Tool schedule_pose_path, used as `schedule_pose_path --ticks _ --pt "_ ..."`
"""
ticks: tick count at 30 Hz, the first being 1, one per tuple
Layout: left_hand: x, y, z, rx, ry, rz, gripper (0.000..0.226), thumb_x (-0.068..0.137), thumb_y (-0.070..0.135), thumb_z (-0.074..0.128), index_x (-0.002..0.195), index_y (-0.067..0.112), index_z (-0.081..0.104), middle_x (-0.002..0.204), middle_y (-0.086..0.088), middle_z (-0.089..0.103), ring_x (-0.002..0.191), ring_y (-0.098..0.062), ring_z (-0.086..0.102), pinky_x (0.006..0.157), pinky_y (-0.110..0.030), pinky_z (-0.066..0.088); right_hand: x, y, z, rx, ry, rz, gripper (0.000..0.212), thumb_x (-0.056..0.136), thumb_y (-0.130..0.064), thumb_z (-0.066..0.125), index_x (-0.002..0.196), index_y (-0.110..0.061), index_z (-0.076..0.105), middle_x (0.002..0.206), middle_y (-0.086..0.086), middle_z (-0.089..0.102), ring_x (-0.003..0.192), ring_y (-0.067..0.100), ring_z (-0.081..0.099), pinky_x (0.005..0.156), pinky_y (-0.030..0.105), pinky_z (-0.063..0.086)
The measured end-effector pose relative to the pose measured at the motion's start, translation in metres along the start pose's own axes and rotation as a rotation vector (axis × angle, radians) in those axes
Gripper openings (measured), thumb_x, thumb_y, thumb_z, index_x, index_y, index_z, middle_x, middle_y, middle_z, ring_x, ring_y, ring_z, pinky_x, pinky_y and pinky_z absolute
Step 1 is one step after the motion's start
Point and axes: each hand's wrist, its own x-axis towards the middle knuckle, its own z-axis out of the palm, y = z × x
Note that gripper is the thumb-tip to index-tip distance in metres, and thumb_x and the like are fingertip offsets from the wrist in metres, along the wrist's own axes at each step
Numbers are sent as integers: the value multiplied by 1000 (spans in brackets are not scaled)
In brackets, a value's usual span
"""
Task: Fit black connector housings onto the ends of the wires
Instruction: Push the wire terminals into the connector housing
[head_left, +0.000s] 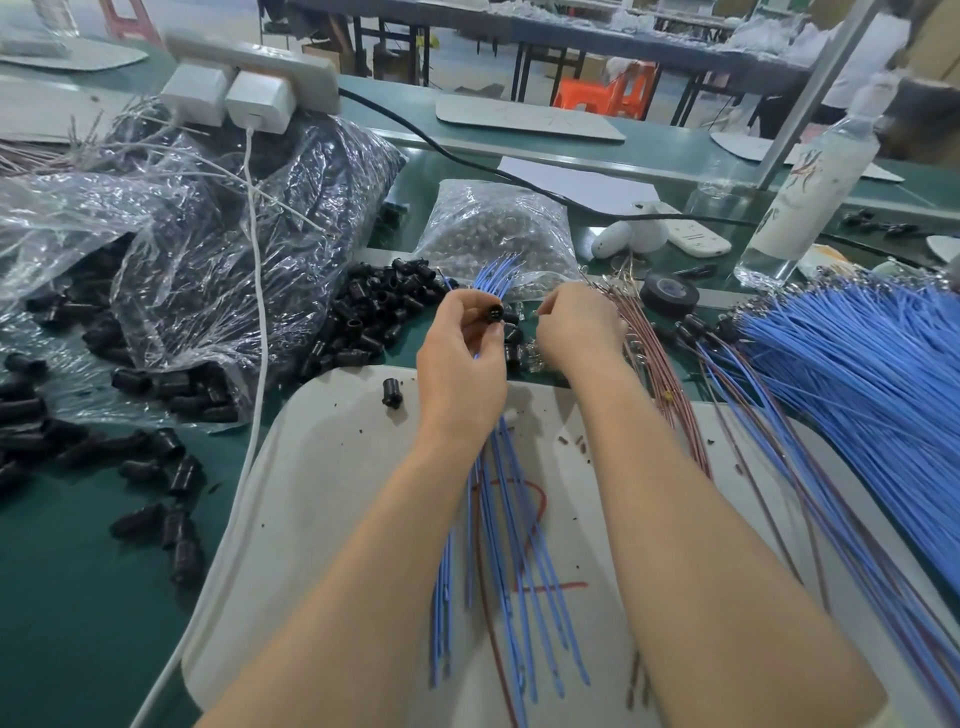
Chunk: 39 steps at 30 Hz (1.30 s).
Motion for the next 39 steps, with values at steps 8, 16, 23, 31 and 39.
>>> schedule_pose_path --ticks 8,16,23,31,39 --pt "-1 2 1 -5 2 1 21 91 -1 52 96 19 58 88 9 63 83 -1 60 78 -8 44 1 -1 1 81 98 -89 25 90 -16 51 110 -19 66 119 5 62 115 29 51 98 41 37" --pt "-1 3 3 -18 -6 -8 24 91 -2 50 95 20 57 84 14 62 76 11 57 73 -5 42 12 -12 16 -3 110 -24 34 93 -21 52 127 -20 57 136 10 46 129 31 37 105 43 28" --pt "-1 2 5 -12 34 -36 19 94 4 49 99 21 54 88 10 62 73 12 54 65 -1 37 14 -12 16 -7 73 -28 31 89 -14 55 119 -19 59 135 10 46 127 32 38 104 45 30" --pt "-3 3 4 24 -41 -26 25 94 6 51 90 30 52 86 11 62 79 3 56 66 -3 39 -18 4 -16 691 195 -231 12 96 -10 48 103 -19 53 85 -4 59 78 14 60 71 28 52" --pt "-10 6 8 169 -159 125 21 88 0 53 97 19 55 87 14 61 79 4 58 73 -7 43 -73 31 -38 603 78 -299 17 82 -15 71 98 -16 72 88 -2 71 81 8 66 82 21 52"
